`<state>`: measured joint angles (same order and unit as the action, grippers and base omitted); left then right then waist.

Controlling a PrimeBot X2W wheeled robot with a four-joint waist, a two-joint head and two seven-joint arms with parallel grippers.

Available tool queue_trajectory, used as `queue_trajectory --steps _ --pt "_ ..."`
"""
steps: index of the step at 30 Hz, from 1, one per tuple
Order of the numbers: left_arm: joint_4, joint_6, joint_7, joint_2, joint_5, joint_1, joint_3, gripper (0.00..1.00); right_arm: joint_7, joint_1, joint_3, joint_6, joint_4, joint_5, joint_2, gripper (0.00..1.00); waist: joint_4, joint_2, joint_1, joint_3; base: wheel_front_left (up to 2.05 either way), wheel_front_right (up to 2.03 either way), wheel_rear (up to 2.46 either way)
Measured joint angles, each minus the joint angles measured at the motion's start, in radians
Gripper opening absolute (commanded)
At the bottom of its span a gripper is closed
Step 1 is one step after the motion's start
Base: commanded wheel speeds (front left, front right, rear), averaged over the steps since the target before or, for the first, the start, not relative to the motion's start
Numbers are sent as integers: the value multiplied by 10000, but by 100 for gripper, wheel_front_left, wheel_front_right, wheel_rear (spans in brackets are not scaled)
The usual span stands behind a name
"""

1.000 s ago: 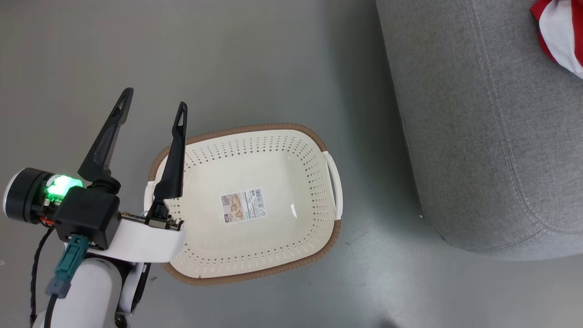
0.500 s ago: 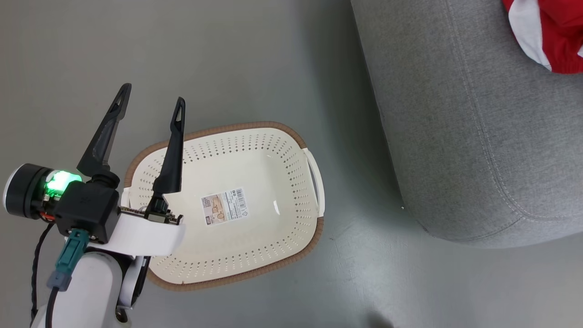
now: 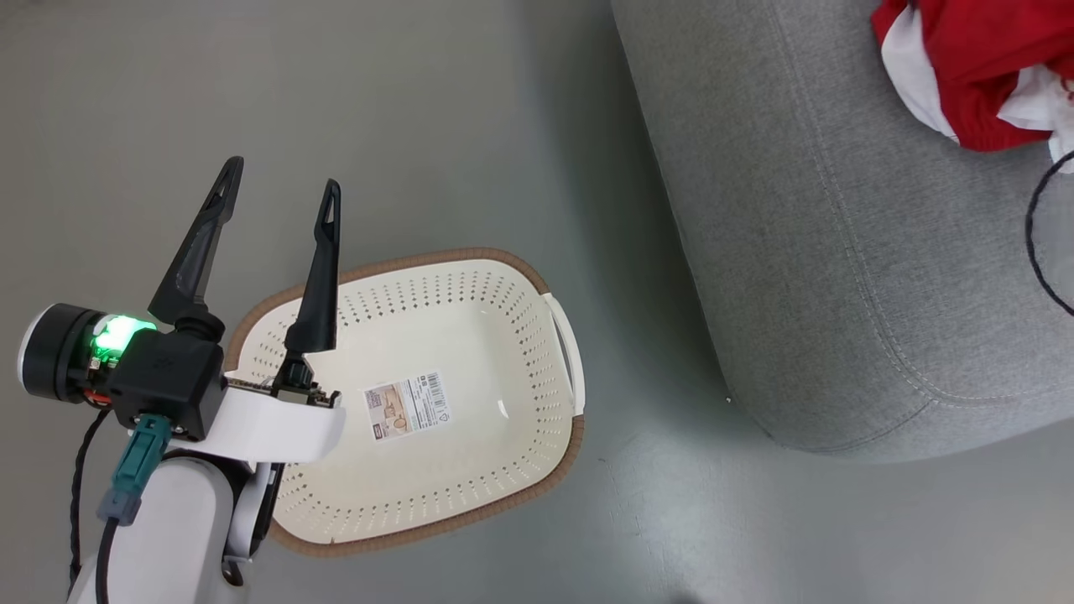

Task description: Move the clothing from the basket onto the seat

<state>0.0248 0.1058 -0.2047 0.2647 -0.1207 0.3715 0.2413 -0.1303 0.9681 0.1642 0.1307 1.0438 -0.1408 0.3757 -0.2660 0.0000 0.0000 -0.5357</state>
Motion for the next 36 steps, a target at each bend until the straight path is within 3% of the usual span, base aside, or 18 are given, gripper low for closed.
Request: queue_trajectory --steps 11,24,33,36 --pt "-445 102 -215 -245 -288 -30 -188 100 -146 -538 -874 0 -169 -303 -54 100 -153 0 0 558 0 0 0" --pt "-817 280 -420 -481 -527 -418 -556 100 -702 -1248 -2040 0 -1315 -533 -12 100 -229 0 0 1435 0 0 0" --pt "-1024 631 -424 -732 -717 -1052 -930 100 -951 -1534 -2573 0 -2119 -631 -38 100 -47 0 0 2093 0 0 0" --pt "-1133 765 -424 -777 -729 -1427 -1081 100 -1032 -1856 -2830 0 -2608 -725 -326 100 135 0 0 2376 0 0 0"
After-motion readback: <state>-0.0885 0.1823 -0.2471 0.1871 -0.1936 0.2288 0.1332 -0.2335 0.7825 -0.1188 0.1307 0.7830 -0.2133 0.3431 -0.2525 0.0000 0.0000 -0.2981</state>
